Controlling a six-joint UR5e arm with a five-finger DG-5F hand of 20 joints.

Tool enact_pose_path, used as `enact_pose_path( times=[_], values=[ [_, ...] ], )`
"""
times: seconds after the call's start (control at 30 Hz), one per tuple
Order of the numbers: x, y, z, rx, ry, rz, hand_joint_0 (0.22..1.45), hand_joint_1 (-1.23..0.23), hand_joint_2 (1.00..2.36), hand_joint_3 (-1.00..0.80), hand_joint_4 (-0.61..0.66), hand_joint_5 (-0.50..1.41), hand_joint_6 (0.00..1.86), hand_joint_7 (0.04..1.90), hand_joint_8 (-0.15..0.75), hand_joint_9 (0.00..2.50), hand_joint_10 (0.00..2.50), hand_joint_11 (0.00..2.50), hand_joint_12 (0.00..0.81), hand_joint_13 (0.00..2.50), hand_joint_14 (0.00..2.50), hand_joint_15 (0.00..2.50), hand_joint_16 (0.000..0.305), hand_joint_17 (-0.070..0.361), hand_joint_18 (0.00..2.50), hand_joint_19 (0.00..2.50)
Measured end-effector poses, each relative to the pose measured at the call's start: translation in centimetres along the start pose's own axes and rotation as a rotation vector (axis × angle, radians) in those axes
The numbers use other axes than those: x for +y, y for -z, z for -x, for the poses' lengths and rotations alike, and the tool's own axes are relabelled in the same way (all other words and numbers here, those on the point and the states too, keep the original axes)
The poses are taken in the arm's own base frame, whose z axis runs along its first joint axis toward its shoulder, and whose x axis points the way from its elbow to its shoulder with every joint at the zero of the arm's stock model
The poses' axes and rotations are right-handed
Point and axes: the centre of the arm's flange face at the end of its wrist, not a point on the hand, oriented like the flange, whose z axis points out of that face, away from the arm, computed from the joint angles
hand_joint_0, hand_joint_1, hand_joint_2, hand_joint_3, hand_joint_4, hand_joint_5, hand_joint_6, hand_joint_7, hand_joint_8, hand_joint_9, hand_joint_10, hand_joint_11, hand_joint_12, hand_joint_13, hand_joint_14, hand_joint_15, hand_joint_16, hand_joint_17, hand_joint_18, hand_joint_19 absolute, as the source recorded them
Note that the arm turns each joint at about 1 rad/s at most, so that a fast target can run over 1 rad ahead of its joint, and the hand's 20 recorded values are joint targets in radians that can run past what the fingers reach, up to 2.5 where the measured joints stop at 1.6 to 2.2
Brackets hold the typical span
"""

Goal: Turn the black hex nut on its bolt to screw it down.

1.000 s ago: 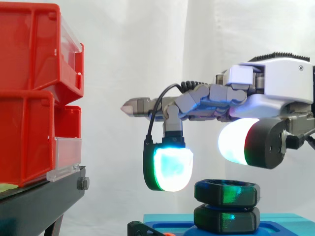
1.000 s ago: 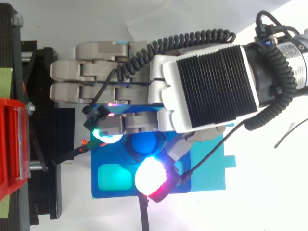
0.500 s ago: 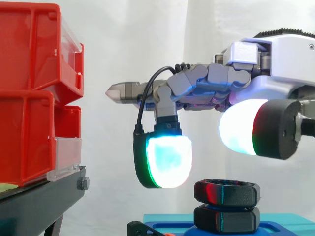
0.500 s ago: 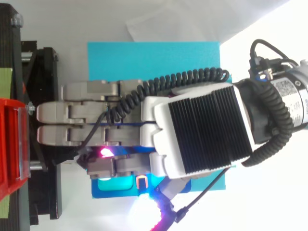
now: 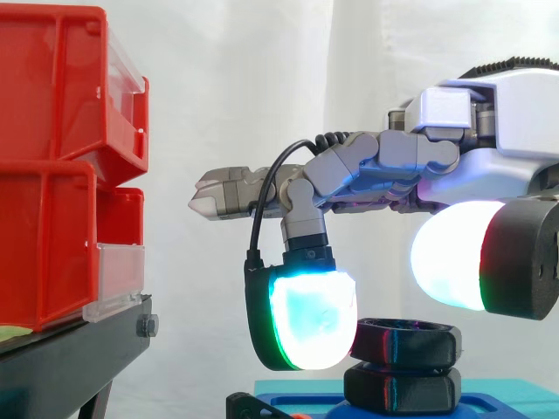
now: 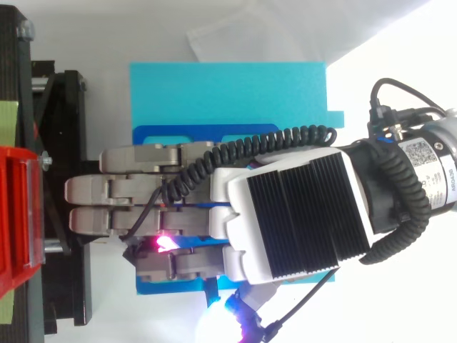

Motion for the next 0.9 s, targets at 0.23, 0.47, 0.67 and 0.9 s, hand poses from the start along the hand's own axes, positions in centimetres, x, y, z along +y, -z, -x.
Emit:
enact_pose_path(
  times=[0.23,0.47,0.67,0.9],
  values=[
    [-0.1,0.0,0.0,0.001,0.0,-0.001,0.48,-0.29,1.0,-0.5,0.23,-0.15,0.75,1.1,0.267,0.19,0.0,0.0,0.338,0.0,0.0,0.0,0.059,0.133,0.13,0.0],
    [-0.4,0.2,0.0,0.003,0.0,-0.004,0.48,-0.26,1.0,-0.5,0.23,-0.15,0.76,1.1,0.269,0.2,0.0,0.0,0.34,0.0,0.0,0.0,0.059,0.134,0.13,0.01],
    [-0.9,0.4,0.0,0.004,0.004,-0.01,0.48,-0.26,1.0,-0.5,0.24,-0.15,0.76,1.1,0.269,0.2,0.0,0.0,0.341,0.01,0.0,0.0,0.06,0.134,0.13,0.01],
    [-1.7,0.8,0.0,0.01,0.007,-0.017,0.48,-0.26,1.0,-0.5,0.24,-0.15,0.76,1.1,0.272,0.21,0.0,0.0,0.34,0.01,0.0,0.0,0.06,0.135,0.13,0.01]
  ],
)
